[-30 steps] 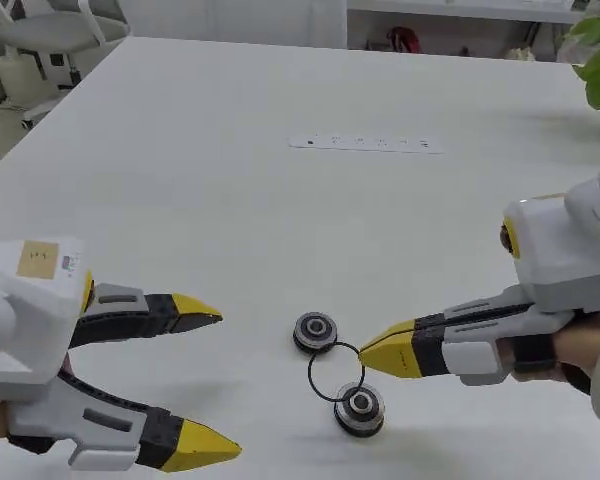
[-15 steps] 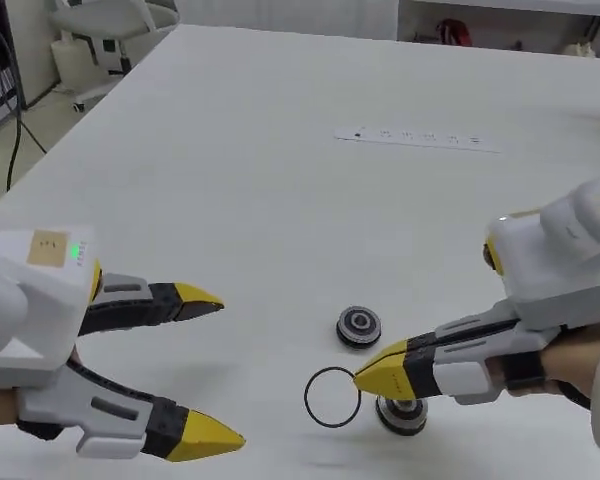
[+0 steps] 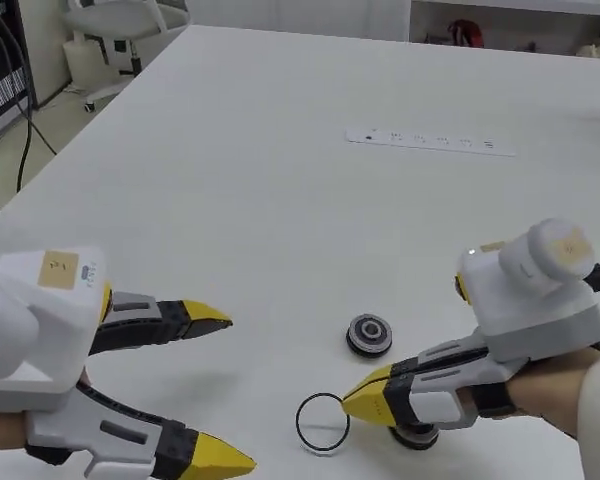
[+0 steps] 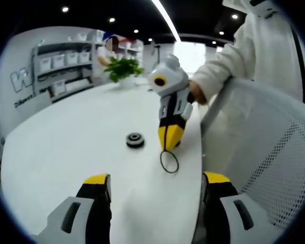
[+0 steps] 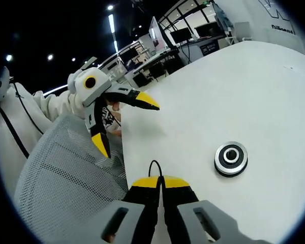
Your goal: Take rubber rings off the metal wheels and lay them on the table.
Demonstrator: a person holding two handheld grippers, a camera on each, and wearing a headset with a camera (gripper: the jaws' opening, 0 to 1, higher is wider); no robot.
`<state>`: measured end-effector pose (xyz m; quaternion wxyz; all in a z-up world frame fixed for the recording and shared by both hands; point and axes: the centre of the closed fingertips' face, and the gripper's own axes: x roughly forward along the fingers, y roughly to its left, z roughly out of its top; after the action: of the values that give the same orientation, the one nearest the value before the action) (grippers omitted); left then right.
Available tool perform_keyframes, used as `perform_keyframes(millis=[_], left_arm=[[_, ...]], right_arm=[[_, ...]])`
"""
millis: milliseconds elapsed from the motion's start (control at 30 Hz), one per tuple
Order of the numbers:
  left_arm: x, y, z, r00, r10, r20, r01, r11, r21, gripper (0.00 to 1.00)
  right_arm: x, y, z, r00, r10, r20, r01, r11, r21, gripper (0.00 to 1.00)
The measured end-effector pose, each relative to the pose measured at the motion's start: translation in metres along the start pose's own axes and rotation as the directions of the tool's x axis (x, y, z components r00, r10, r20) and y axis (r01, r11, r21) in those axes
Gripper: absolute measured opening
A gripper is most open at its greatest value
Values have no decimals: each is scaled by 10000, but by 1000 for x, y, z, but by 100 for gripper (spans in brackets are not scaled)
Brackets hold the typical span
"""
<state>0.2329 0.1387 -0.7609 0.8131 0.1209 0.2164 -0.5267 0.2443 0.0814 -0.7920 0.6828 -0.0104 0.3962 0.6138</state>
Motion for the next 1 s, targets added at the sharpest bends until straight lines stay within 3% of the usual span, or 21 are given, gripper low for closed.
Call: perform_keyframes(millis=[400,567,767,1000], left_arm=[[6,-1,0,10000,-74,45,75,10000,-54,74],[8,0,1,9999,-83,151,87,9997,-212,74],[11,-1,6,9997,-215,103,216,9997,-91,74],[15,0,20,9991,-363,236,362,9993,64,74]], right_arm=[[3,-22,-4,9936,-1116,152,1125,9909,-736,0],[0,-24,0,9916,-1249,324,1272,9885,-818,2],[-15,-32,8,9860,-1553,609,1606,9825,-943,4],[-43,-37,7,9814,-1774,740,1860,9736,-1321,6]])
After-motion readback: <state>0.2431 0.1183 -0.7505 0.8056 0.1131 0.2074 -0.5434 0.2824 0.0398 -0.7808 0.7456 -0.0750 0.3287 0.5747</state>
